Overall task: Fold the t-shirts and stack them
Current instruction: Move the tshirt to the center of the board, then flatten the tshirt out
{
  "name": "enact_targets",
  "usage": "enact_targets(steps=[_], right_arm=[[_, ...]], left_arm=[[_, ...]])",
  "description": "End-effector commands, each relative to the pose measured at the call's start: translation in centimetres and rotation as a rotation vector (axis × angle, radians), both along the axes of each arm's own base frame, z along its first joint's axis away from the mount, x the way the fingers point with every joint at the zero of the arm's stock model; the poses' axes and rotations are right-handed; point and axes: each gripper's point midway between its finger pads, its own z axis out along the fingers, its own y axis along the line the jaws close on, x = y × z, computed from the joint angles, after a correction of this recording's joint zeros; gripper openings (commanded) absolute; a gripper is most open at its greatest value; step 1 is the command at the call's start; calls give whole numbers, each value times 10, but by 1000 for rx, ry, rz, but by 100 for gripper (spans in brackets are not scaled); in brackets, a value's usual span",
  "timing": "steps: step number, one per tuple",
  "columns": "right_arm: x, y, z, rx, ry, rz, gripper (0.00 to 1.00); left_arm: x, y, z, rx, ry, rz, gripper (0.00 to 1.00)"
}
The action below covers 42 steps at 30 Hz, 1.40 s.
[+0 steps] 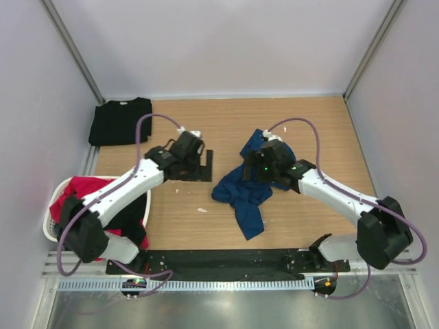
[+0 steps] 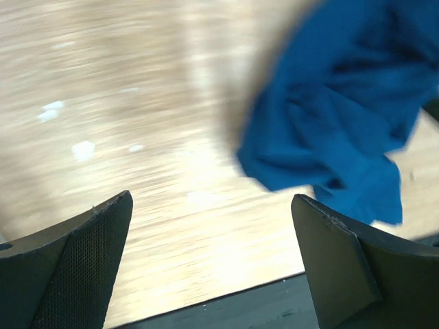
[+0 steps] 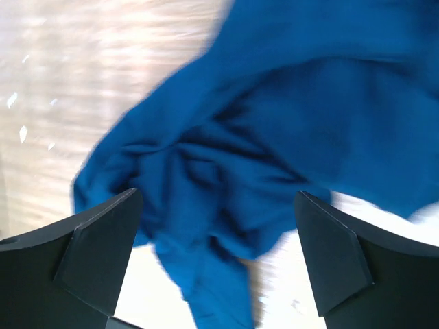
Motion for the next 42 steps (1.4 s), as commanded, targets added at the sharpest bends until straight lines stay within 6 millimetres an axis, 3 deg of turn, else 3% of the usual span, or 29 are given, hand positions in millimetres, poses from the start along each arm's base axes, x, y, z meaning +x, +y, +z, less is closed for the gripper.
enact_targets(steps=[1, 2, 3, 5, 6, 11, 13, 15, 16, 17, 19, 23, 26, 31, 34, 35, 37, 39, 42], right_arm=[[21, 41, 19, 26, -97, 73, 97], [17, 55, 16, 22, -91, 111, 96], [16, 62, 3, 2, -64, 130, 95], [10, 78, -4, -26, -51, 185, 90], [8, 78, -18, -65, -25, 192, 89], [-3, 75, -41, -112, 30, 212, 70], [-5, 77, -39, -97, 37, 210, 60], [-4, 80, -32, -70, 30, 195, 28], [-2, 80, -25, -59, 18, 177, 17], [3, 79, -10, -39, -18, 149, 1], [6, 76, 12, -26, -63, 129, 1], [18, 62, 92, 29, -230, 71, 1], [21, 37, 132, 21, -300, -1, 1], [8, -11, 127, -22, -219, -154, 1], [-3, -60, 114, -70, -173, -309, 1], [-13, -79, 100, -101, -115, -366, 1], [-29, -129, 90, -156, -54, -530, 1], [-43, -154, 90, -205, -44, -609, 1], [-67, -197, 109, -281, -83, -785, 1]], left_arm=[[3, 48, 7, -50, -9, 198, 99], [4, 62, 8, -74, -27, 242, 99], [2, 66, 11, -96, -36, 265, 99], [3, 73, 20, -129, -73, 295, 100], [0, 76, 16, -129, -67, 303, 100], [-4, 73, 8, -160, -56, 305, 100], [-4, 70, 5, -167, -46, 298, 100], [-4, 67, 1, -169, -35, 289, 100], [-1, 64, 2, -181, -41, 279, 100], [-1, 59, 3, -198, -34, 264, 100], [5, 49, 5, -235, -41, 245, 100], [19, 27, 13, -303, -51, 201, 100], [29, 8, 16, -347, -57, 149, 100], [36, -26, 18, -372, -57, 69, 99], [36, -56, 20, -373, -65, 1, 99], [36, -61, 20, -371, -68, -8, 99], [39, -75, 15, -367, -52, -19, 99], [44, -80, 3, -355, -27, -9, 99], [54, -86, 2, -357, -32, 14, 99]])
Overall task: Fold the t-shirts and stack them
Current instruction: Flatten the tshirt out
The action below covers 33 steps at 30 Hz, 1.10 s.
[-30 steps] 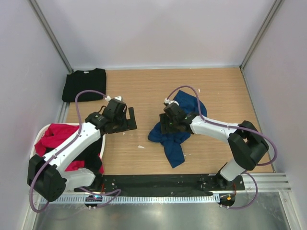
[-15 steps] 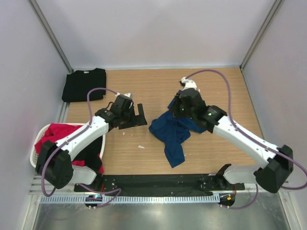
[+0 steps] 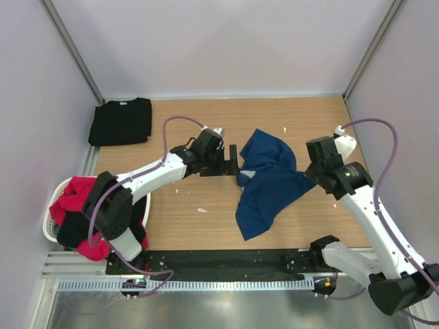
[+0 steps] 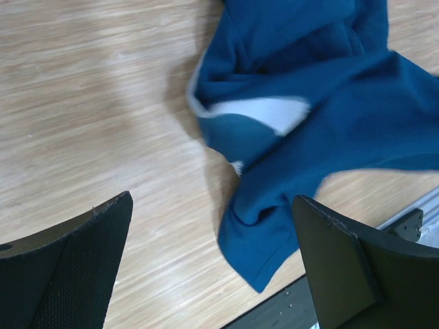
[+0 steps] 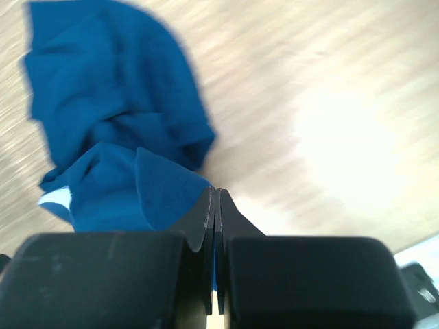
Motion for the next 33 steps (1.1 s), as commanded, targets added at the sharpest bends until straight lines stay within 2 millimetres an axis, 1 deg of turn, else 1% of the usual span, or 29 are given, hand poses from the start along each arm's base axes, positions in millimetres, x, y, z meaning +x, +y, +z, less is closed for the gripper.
enact_targets(steps=[1, 2, 3, 4, 5, 9, 10, 11, 12, 13, 14, 15, 16, 17, 18, 19, 20, 21, 22, 23, 24, 25, 26, 27, 28, 30, 31, 32, 33], right_arm=[[-35, -54, 33, -99, -56, -236, 1], [-43, -64, 40, -126, -71, -268, 1], [-45, -68, 45, -127, -87, -291, 1], [-48, -71, 48, -132, -96, -301, 1], [-51, -74, 51, -147, -99, -308, 1], [-59, -81, 48, -181, -48, -342, 1], [-62, -82, 48, -184, -40, -346, 1], [-67, -83, 47, -191, -20, -345, 1], [-70, -83, 47, -187, -15, -346, 1], [-72, -84, 48, -181, -18, -350, 1], [-76, -85, 48, -181, -14, -350, 1], [-79, -84, 49, -164, -27, -348, 1], [-81, -84, 48, -158, -31, -342, 1], [-77, -81, 49, -135, -54, -338, 1], [-76, -79, 47, -120, -61, -329, 1], [-76, -73, 40, -92, -51, -307, 1], [-72, -69, 38, -79, -56, -294, 1], [-71, -67, 35, -73, -48, -285, 1], [-69, -62, 29, -64, -29, -270, 1], [-68, -61, 27, -67, -20, -261, 1], [-67, -60, 26, -68, -16, -253, 1], [-64, -59, 24, -74, -8, -245, 1], [-63, -59, 25, -82, -5, -233, 1], [-61, -58, 26, -85, -9, -222, 1], [-55, -55, 31, -76, -35, -211, 1], [-47, -42, 29, -75, -32, -85, 1], [-32, -30, 36, -43, -92, -28, 1], [-26, -21, 37, -16, -106, 14, 1], [-20, -17, 41, -8, -131, 39, 1]], left_arm=[[25, -14, 12, -37, -46, 31, 99], [29, -15, 11, -30, -52, 44, 99], [34, -16, 8, -22, -53, 47, 99], [38, -19, 0, -11, -43, 50, 99], [44, -25, 4, -19, -53, 48, 99], [56, -49, 0, -30, -57, 17, 96], [58, -53, -4, -23, -59, 17, 96], [62, -56, -12, -11, -53, 23, 96], [69, -64, -7, -25, -69, 36, 95], [74, -69, -7, -30, -74, 41, 95], [78, -72, -21, -18, -60, 46, 94], [87, -81, -13, -45, -81, 50, 94], [92, -86, -13, -47, -94, 52, 94], [95, -91, -30, -33, -80, 49, 93], [108, -98, -21, -38, -123, 71, 92], [114, -100, -28, -24, -131, 87, 91], [119, -105, -29, -28, -138, 96, 89], [124, -107, -48, -9, -119, 107, 86], [132, -115, -39, -35, -133, 120, 83], [136, -118, -42, -42, -130, 130, 76], [137, -122, -56, -38, -116, 132, 73], [144, -128, -49, -63, -128, 137, 56], [144, -132, -52, -68, -123, 130, 46], [147, -134, -51, -73, -125, 127, 32], [149, -134, -48, -74, -130, 128, 0], [157, -121, -32, -46, -168, 163, 0], [161, -113, 2, -64, -222, 186, 0], [167, -92, 7, -27, -248, 211, 0], [176, -72, 29, -7, -301, 263, 0]])
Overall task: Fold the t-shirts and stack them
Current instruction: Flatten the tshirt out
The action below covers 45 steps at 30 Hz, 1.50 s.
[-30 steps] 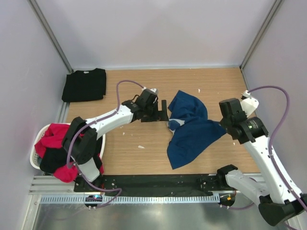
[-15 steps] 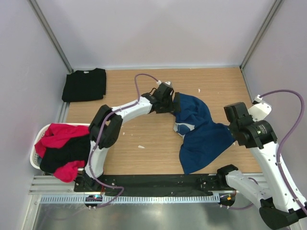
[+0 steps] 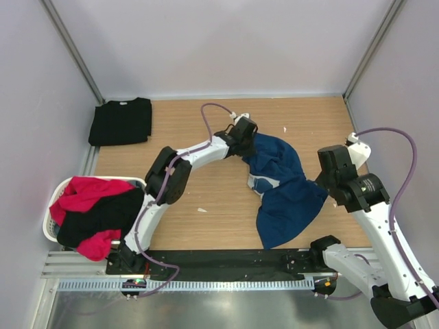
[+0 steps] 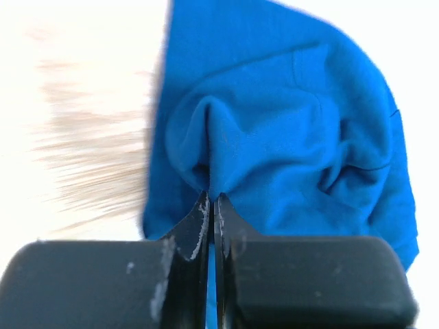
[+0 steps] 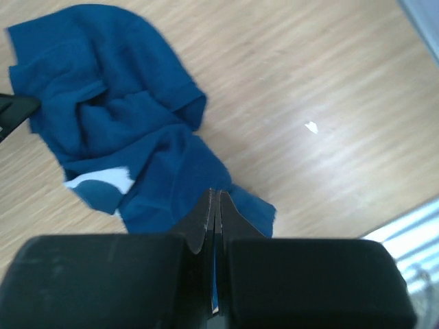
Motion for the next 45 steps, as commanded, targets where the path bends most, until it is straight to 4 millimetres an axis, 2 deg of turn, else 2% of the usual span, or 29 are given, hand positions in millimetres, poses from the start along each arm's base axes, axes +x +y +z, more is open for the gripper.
enact_targets(steps=[1, 2, 3, 4, 5, 6, 7, 8, 9, 10, 11, 12, 13, 14, 15, 16, 17, 18, 20, 21, 26, 30, 32, 34, 38, 39, 41, 42, 45], right_arm=[[44, 30, 33, 63, -191, 161, 1], [50, 34, 41, 73, -229, 176, 1], [57, 40, 50, 83, -260, 201, 1], [67, 42, 74, 82, -332, 216, 1], [71, 42, 85, 74, -359, 216, 1], [80, 43, 107, 65, -395, 218, 1], [84, 43, 120, 40, -412, 237, 1], [88, 45, 132, 33, -425, 251, 1], [91, 47, 144, 27, -440, 265, 1], [98, 50, 167, 29, -477, 278, 1], [99, 50, 179, 11, -495, 288, 1], [100, 50, 189, 5, -509, 292, 1], [102, 49, 209, -2, -539, 295, 1], [101, 48, 221, -11, -557, 299, 1], [97, 47, 245, -10, -607, 302, 1], [95, 43, 250, -27, -606, 291, 1], [96, 42, 255, -41, -603, 290, 1], [90, 37, 275, -43, -646, 278, 1], [86, 34, 282, -61, -641, 277, 1], [79, 32, 293, -59, -662, 281, 1], [64, 28, 305, -77, -660, 298, 1], [53, 23, 300, -86, -616, 297, 1], [52, 18, 294, -92, -590, 271, 1], [56, 7, 276, -127, -507, 200, 1], [68, -11, 246, -222, -374, 91, 1], [80, -9, 233, -239, -352, 92, 1], [94, -7, 219, -257, -327, 101, 1], [108, -8, 206, -260, -312, 94, 1], [149, -5, 176, -242, -276, 128, 1]], left_arm=[[43, 56, 121, -8, -253, 157, 0], [50, 91, 162, -13, -313, 210, 0], [55, 114, 183, -6, -350, 261, 0], [57, 135, 202, -5, -380, 294, 0], [55, 173, 253, -36, -455, 359, 0], [54, 196, 270, -1, -497, 402, 0], [48, 215, 293, 12, -541, 438, 0], [34, 235, 328, 9, -603, 472, 0], [25, 249, 350, 50, -658, 476, 0], [18, 262, 366, 67, -693, 511, 0], [8, 271, 378, 84, -712, 515, 0], [-9, 284, 404, 72, -758, 535, 0], [-18, 293, 421, 91, -793, 539, 0], [-28, 303, 429, 113, -802, 555, 0], [-41, 312, 446, 106, -831, 566, 0], [-52, 321, 463, 114, -862, 572, 0], [-61, 328, 468, 129, -864, 575, 0], [-75, 337, 481, 122, -888, 580, 0], [-90, 345, 493, 133, -917, 573, 0], [-97, 349, 498, 131, -930, 573, 0], [-135, 360, 535, 89, -1008, 527, 0], [-152, 353, 553, 61, -1043, 431, 0], [-151, 343, 549, 75, -1022, 369, 0], [-151, 330, 545, 75, -1006, 281, 0], [-111, 294, 498, 125, -867, 173, 0], [-90, 282, 477, 154, -811, 165, 0], [-68, 274, 458, 177, -766, 186, 0], [-46, 265, 434, 213, -714, 178, 0], [-15, 251, 396, 234, -645, 162, 0]])
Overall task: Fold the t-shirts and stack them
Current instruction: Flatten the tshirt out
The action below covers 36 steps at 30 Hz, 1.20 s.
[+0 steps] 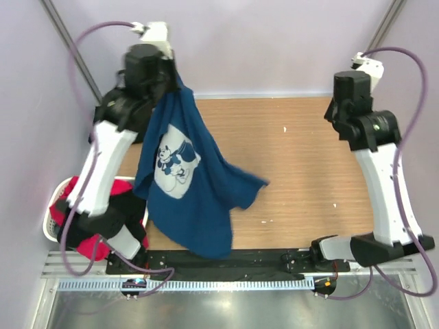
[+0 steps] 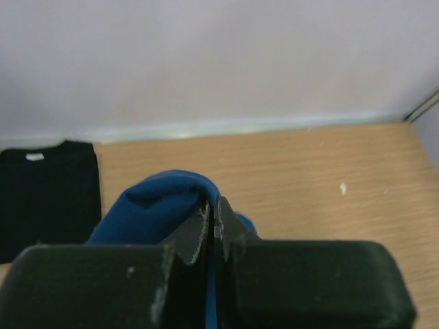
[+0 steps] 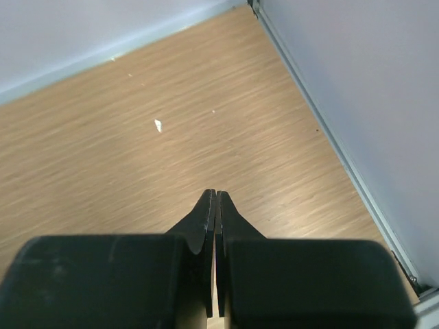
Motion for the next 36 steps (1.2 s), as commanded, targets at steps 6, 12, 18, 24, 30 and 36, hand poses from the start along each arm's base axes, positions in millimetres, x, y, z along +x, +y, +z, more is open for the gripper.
enact_targets(steps=[6, 12, 18, 24, 30, 36], right_arm=[[111, 40, -67, 117, 26, 244, 1], [113, 136, -195, 357, 265, 505, 12], [88, 205, -276, 396, 440, 592, 33], [59, 255, -308, 482, 538, 678, 59], [15, 285, -337, 519, 640, 713, 59], [-23, 300, -359, 489, 701, 744, 58]], left_arm=[[93, -54, -100, 55, 184, -48, 0], [133, -52, -211, 65, 425, 83, 0], [150, -10, -292, 127, 564, 286, 0], [151, 8, -309, 137, 589, 300, 0], [142, 14, -319, 153, 611, 291, 0], [130, 20, -317, 125, 609, 274, 0]])
